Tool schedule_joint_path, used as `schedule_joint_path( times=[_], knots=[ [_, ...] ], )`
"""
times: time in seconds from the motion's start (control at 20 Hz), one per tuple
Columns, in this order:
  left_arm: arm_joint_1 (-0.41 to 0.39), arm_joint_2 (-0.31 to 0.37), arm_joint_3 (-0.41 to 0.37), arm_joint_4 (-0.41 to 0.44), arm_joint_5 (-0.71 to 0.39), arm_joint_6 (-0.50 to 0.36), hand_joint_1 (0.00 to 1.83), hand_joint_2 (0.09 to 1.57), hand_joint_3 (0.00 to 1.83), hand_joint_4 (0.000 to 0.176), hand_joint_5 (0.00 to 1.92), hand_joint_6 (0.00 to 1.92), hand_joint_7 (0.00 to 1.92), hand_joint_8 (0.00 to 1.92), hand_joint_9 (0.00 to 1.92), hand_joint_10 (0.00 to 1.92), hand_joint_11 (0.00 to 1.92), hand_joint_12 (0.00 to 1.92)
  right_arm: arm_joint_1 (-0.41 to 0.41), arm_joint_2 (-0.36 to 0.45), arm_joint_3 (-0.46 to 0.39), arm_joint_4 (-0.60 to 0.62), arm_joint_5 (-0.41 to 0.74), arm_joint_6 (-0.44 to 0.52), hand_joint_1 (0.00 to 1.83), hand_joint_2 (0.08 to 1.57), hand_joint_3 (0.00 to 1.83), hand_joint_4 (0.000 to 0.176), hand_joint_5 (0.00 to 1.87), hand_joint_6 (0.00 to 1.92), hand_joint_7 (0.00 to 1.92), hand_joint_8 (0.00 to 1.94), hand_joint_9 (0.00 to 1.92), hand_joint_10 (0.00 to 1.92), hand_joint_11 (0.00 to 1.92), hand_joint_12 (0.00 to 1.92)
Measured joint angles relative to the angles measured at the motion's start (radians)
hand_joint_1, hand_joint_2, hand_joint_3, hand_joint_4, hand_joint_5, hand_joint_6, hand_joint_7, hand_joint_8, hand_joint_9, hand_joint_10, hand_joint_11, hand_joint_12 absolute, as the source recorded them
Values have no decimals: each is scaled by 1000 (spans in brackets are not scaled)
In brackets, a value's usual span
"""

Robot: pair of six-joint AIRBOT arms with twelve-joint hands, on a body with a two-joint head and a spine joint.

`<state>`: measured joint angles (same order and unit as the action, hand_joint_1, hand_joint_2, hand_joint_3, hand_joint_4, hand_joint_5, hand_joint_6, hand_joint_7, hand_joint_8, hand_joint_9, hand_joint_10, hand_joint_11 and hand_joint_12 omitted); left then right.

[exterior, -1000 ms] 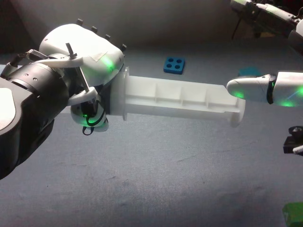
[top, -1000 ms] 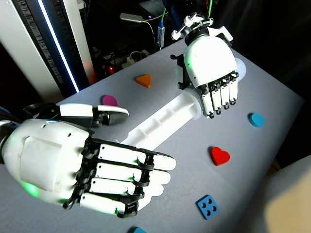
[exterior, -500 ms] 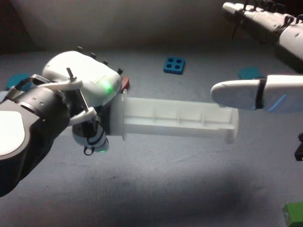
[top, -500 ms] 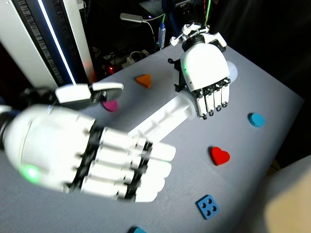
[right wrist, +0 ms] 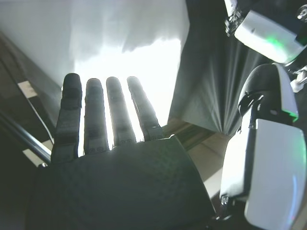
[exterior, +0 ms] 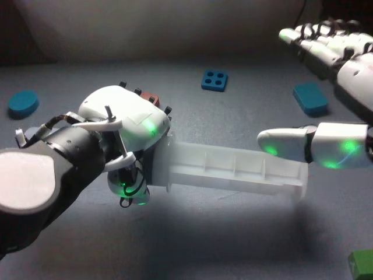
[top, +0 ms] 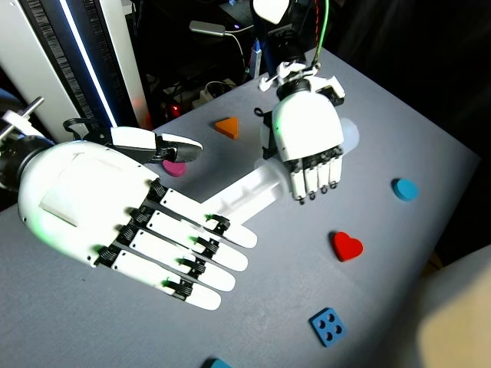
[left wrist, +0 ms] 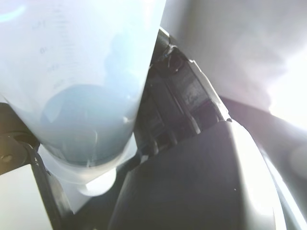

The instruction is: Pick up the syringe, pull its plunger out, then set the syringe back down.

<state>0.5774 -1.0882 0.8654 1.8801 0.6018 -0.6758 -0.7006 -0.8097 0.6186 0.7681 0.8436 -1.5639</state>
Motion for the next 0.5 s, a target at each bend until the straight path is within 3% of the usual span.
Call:
schedule_joint_path(
  times=[0.25,0.5],
  knots=[
    [30,-22,19,24,-19,-24,1380,1119,0,0,913,842,984,1035,913,1300,892,1255,-11,5,-22,0,10,0,217,890,6,0,0,0,0,0,0,0,0,254],
    [37,-64,68,72,-30,-60,1378,1124,1,0,910,865,981,1057,887,1316,834,1249,-29,3,-24,-14,30,15,263,857,0,0,0,0,0,0,0,0,0,351]
  ],
)
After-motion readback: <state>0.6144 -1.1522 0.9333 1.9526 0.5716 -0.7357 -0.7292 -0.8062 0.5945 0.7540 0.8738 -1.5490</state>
